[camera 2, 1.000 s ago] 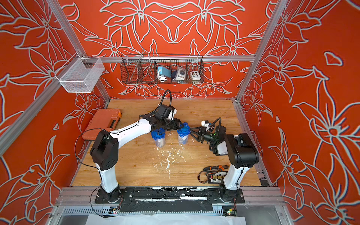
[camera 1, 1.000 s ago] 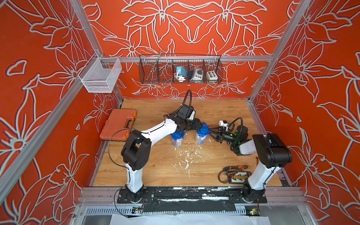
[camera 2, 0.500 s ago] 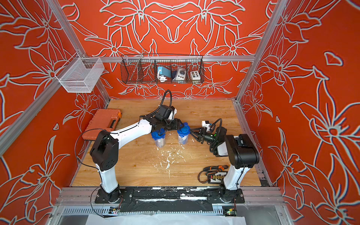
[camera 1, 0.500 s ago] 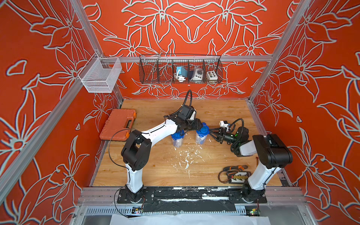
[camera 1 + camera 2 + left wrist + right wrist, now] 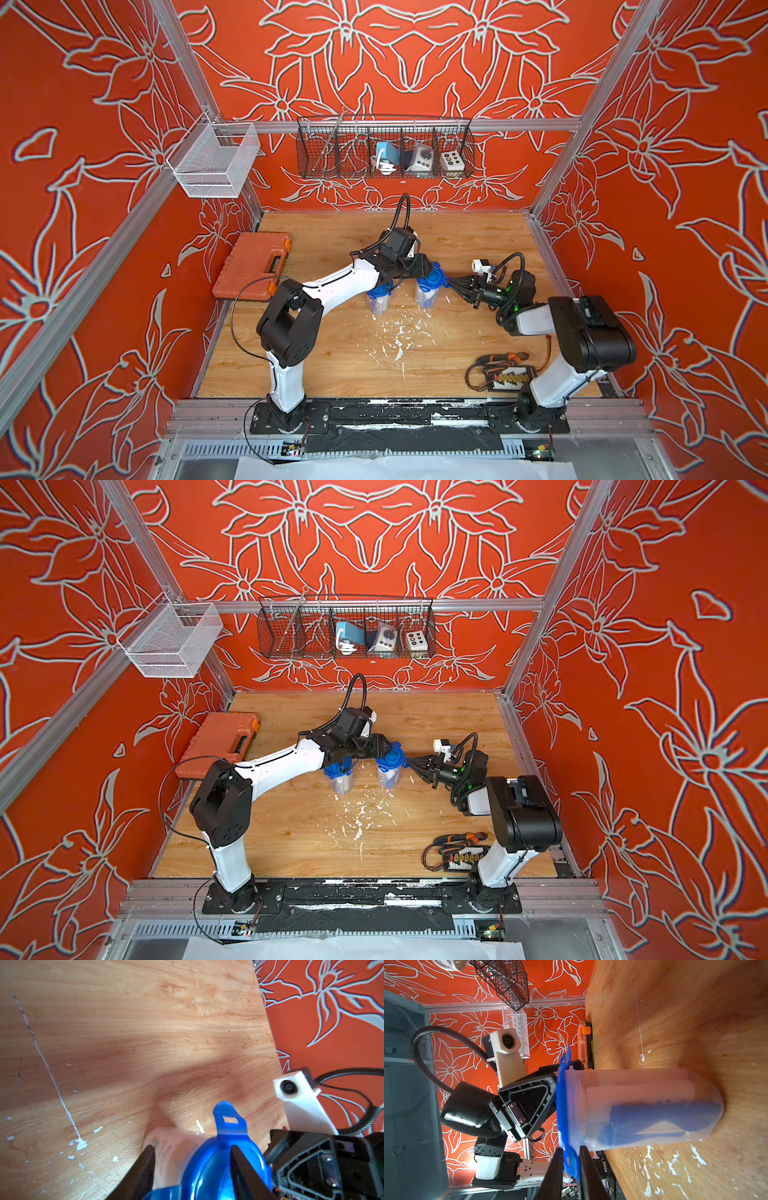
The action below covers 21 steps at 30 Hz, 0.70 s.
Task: Take out toiletry kits
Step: Unfasten the latch on the container, then adjust the container at the center of the board.
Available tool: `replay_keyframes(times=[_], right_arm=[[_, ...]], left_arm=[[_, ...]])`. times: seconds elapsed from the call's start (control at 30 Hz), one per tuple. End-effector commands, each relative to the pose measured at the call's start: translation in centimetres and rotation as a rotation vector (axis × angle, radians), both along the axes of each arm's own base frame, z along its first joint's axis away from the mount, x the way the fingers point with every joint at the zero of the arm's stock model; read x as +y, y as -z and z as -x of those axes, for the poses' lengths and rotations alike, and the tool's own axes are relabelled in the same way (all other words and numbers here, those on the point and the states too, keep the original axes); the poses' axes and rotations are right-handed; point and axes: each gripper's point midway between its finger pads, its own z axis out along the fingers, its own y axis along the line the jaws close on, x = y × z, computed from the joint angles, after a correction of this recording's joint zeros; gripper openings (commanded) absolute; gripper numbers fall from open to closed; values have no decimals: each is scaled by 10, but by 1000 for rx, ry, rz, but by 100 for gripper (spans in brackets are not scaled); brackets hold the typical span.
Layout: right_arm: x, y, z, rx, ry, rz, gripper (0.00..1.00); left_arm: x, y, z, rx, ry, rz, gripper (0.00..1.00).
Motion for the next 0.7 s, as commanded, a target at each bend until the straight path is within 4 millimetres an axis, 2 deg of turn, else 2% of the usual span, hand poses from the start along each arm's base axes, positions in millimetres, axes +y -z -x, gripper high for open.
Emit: replay_keyframes(times=[0.0,0.1,0.17,0.27,0.47,0.67], right_arm=[[-4,5,13,7,-31,112,21],[-18,8,35,-6,-29,399,28],[-31,7,43,-29,-20,560,35],[-48,19,54,-20,-24,763,45],[-25,19,68,-153,-118,1011,58],[-11,21,62,-171,-138,1014,63]], left_arm=[[55,109,66,331,0,-328,53],[50,97,61,317,-1,-303,53],[44,86,58,304,5,-273,55],[32,68,51,278,18,-231,58],[17,46,41,242,42,-186,61],[15,43,39,236,48,-177,61]])
